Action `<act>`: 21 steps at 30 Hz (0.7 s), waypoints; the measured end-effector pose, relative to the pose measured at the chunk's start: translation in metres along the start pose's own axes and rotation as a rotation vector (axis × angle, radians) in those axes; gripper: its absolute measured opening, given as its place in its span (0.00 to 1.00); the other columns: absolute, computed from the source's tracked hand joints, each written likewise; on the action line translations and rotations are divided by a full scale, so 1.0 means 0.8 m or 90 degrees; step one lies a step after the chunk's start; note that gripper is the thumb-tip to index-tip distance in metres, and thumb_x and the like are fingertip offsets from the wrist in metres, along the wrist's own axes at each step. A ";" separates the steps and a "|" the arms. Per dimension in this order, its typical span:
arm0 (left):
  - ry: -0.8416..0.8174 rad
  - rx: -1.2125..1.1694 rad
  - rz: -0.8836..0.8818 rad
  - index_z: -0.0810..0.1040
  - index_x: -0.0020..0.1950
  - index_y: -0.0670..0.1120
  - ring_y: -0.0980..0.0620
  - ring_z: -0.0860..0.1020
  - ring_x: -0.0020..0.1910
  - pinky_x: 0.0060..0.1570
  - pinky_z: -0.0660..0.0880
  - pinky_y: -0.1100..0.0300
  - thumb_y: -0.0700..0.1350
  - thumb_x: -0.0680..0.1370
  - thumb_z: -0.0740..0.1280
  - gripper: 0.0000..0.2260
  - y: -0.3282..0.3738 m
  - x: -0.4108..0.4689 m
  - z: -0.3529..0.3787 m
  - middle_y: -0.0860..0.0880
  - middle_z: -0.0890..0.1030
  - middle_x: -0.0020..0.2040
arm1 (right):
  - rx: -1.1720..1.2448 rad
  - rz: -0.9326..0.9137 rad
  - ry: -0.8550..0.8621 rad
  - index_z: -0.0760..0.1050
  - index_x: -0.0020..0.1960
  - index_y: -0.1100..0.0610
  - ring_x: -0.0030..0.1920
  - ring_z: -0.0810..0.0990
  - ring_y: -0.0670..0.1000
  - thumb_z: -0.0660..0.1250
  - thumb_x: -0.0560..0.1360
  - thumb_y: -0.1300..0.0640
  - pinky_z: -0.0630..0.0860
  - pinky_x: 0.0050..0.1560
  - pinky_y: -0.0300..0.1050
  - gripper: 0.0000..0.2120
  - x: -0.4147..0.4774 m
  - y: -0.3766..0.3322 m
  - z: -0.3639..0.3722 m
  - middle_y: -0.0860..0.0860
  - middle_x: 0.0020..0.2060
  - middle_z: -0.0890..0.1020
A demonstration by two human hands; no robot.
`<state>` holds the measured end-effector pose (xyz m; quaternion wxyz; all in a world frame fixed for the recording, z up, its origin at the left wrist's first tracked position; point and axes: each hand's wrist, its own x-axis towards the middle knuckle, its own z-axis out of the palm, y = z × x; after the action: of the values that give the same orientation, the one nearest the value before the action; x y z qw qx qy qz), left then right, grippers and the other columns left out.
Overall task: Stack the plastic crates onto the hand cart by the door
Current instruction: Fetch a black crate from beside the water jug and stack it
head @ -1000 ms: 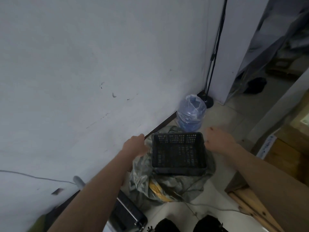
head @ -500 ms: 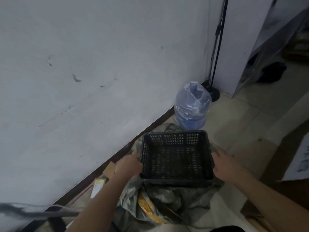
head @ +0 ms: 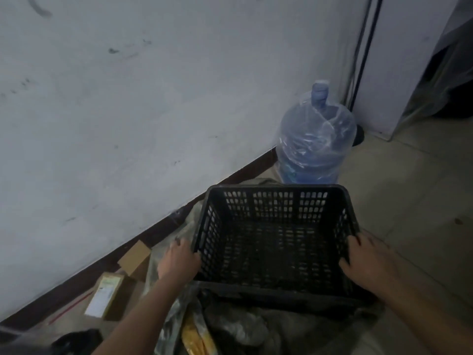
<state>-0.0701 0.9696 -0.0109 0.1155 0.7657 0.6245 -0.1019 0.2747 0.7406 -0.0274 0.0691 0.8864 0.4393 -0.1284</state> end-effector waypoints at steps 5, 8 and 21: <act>0.018 -0.038 0.003 0.68 0.64 0.46 0.39 0.77 0.59 0.48 0.75 0.49 0.51 0.79 0.61 0.16 0.009 0.034 0.042 0.42 0.72 0.64 | 0.093 0.037 0.046 0.60 0.71 0.55 0.62 0.74 0.59 0.67 0.76 0.46 0.77 0.54 0.52 0.30 0.029 0.004 0.050 0.58 0.70 0.62; 0.012 -0.050 0.006 0.66 0.67 0.44 0.37 0.76 0.61 0.53 0.75 0.46 0.48 0.78 0.61 0.19 0.012 0.051 0.054 0.40 0.73 0.65 | 0.120 0.048 0.052 0.62 0.71 0.59 0.55 0.78 0.63 0.70 0.74 0.51 0.79 0.50 0.54 0.31 0.043 0.011 0.063 0.62 0.66 0.67; 0.109 -0.036 0.010 0.49 0.80 0.45 0.39 0.80 0.54 0.44 0.78 0.50 0.35 0.78 0.61 0.33 0.007 0.051 0.103 0.40 0.72 0.66 | 0.134 0.070 0.083 0.70 0.66 0.56 0.52 0.79 0.63 0.67 0.74 0.54 0.78 0.46 0.53 0.22 0.068 0.019 0.090 0.60 0.58 0.73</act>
<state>-0.0575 0.9813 -0.1015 0.0839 0.7729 0.6287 -0.0178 0.3063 0.7555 -0.1121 -0.0457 0.9181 0.3774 -0.1118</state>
